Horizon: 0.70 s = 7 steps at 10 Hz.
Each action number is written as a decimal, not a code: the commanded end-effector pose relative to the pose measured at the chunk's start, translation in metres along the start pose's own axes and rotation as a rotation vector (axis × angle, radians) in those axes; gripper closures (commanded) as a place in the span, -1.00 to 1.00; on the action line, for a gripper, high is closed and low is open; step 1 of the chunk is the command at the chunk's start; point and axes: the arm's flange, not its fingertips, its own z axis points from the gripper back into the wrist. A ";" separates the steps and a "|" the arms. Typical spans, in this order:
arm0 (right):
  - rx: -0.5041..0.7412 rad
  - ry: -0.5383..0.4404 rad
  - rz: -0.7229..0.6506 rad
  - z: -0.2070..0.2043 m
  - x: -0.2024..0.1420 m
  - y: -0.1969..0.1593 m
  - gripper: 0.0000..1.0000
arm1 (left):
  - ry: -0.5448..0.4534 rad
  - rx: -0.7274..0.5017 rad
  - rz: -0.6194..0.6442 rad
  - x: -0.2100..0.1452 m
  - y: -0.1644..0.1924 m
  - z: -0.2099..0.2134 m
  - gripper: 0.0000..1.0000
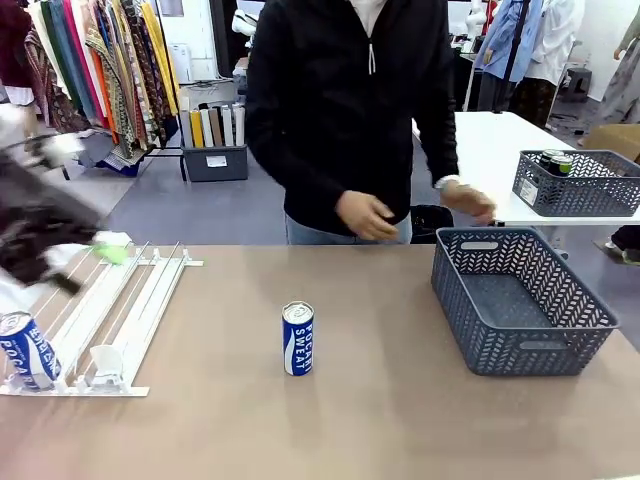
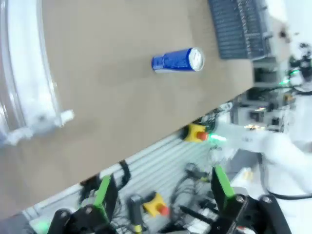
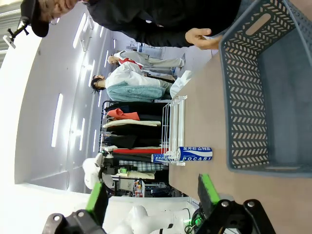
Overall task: Retrieve and store the cans from the dispenser.
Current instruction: Pick up one can from the Automatic Can Dispenser and place it in the middle of the table.
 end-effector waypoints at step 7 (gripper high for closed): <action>0.010 -0.001 0.010 0.000 0.001 0.003 -1.00 | -0.146 -0.365 0.158 -0.061 0.139 0.070 -1.00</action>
